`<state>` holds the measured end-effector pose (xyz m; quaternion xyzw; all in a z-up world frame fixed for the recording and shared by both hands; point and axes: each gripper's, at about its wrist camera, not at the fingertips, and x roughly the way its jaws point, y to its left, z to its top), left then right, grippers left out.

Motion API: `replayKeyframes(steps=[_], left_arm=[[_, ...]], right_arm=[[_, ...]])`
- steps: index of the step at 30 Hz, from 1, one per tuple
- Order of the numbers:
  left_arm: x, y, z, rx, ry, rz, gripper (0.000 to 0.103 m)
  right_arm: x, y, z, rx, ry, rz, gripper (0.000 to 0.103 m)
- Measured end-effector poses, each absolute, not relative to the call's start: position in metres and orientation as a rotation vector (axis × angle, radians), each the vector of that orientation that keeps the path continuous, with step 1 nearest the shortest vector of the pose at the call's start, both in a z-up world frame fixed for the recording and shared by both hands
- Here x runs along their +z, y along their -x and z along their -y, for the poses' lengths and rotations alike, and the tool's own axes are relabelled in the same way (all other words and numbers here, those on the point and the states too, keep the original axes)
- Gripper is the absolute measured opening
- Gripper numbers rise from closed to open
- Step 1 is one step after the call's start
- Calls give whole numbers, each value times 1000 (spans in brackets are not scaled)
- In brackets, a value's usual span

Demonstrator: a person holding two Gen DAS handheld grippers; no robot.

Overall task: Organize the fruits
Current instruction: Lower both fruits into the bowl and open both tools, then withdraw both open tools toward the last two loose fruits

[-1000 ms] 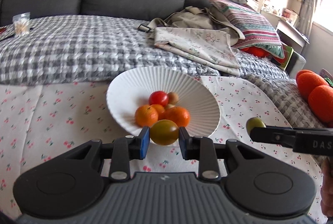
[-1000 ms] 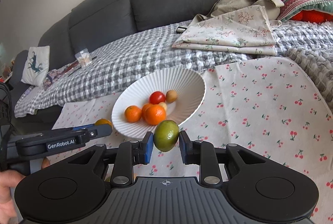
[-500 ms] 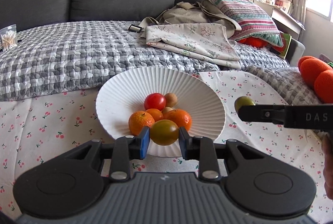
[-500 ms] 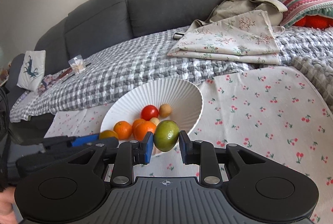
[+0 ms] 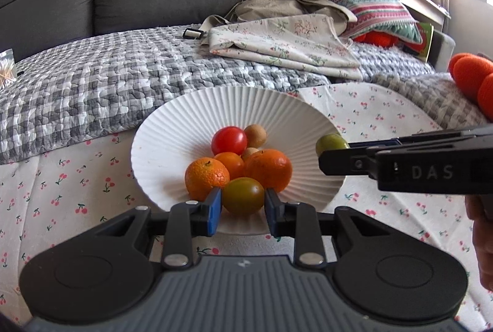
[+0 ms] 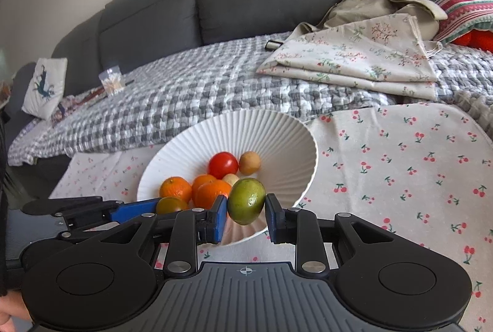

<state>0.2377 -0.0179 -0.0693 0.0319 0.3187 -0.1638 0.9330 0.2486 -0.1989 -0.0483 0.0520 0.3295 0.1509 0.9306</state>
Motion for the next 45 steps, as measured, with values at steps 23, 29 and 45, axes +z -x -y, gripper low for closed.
replayKeyframes(steps=[23,29,45], left_arm=[[-45,-233,-4,-283,-33,-591,55],[-41,-231,-28,-234,42,-607,56],[-42,-183,-18,-269,-20,-707,65]], right_arm=[[-31,-247,235,249,-243,-654,46],[-24,-242,246,228,-278,-661,56],[-16,-211,238,269,-253,-690,77]])
